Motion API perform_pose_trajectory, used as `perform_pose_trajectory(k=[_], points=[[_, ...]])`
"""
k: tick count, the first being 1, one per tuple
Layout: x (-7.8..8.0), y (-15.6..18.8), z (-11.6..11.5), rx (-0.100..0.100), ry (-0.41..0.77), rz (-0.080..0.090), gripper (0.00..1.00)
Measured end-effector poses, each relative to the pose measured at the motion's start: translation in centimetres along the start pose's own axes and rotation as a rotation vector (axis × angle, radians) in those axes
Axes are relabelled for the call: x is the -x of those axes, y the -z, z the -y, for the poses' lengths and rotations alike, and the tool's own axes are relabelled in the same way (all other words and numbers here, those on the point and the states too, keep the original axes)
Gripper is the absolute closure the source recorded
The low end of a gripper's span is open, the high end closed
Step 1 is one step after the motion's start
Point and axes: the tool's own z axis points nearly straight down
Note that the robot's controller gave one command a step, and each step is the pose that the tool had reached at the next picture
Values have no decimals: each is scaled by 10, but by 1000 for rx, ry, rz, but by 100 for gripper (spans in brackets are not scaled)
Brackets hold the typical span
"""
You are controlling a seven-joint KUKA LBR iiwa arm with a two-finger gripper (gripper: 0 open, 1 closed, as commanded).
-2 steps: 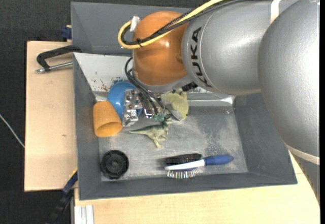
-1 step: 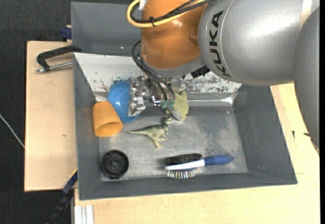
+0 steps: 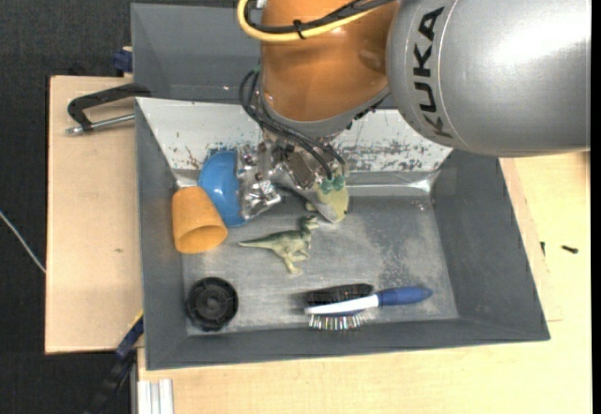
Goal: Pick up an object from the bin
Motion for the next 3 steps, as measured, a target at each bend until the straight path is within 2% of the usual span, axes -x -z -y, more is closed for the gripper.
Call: perform_pose_trajectory(k=[1, 2, 3], points=[[-23, -115, -2, 1, 40, -17, 100], [-20, -110, -1, 1, 39, -7, 0], [-34, -192, -23, 4, 551, -9, 0]])
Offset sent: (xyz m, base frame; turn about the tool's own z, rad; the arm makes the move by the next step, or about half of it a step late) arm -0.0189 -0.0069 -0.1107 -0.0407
